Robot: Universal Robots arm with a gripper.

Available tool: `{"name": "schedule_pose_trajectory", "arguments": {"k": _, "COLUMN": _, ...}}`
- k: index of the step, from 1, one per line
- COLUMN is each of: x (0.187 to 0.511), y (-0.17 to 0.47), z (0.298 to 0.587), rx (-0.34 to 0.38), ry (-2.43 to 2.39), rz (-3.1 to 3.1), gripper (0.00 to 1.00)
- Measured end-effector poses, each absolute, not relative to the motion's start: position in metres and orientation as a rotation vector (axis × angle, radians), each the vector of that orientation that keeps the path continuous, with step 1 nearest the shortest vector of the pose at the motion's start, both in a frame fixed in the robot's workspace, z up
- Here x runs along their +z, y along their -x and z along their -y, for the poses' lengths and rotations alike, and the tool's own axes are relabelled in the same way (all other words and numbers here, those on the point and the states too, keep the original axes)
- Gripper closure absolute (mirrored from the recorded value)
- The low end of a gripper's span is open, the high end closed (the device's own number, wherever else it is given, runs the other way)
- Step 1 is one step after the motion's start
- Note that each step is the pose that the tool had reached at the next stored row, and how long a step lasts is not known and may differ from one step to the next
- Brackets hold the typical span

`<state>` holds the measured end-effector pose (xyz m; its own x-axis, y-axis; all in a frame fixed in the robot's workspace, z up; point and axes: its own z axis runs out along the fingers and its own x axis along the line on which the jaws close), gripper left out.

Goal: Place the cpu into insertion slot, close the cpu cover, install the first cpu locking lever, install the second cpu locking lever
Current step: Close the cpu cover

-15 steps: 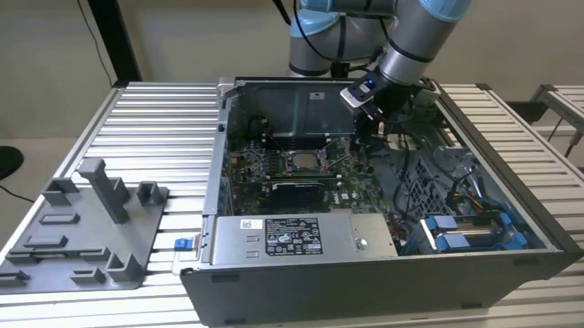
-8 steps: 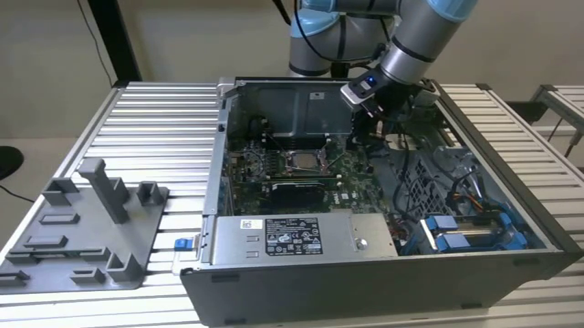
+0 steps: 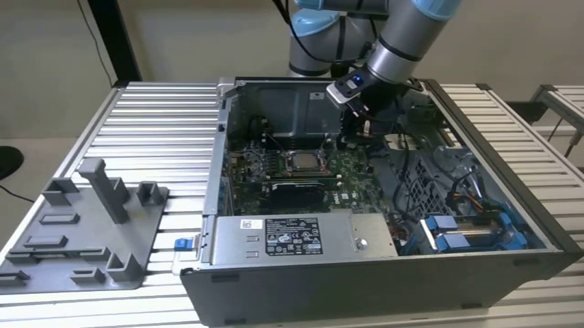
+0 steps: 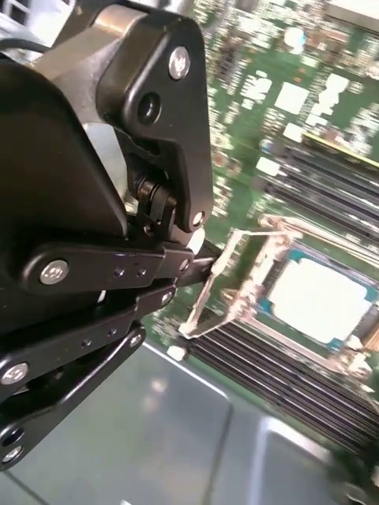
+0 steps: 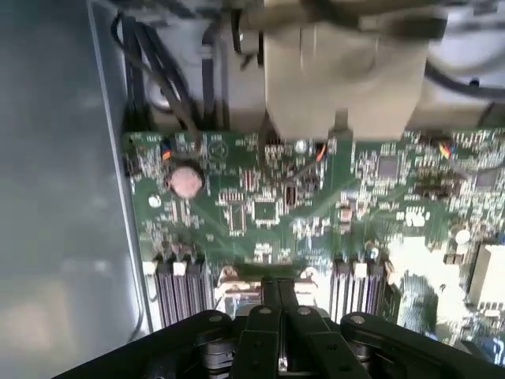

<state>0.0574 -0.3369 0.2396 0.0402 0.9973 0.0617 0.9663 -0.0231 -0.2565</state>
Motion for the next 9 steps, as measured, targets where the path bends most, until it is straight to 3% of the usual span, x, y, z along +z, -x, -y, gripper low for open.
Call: {"name": "schedule_pose_trajectory", "arguments": {"k": 9, "x": 0.240, "y": -0.025, "z": 0.337, "rx": 0.193, "ry": 2.089, "rz": 2.023, "gripper": 1.00}}
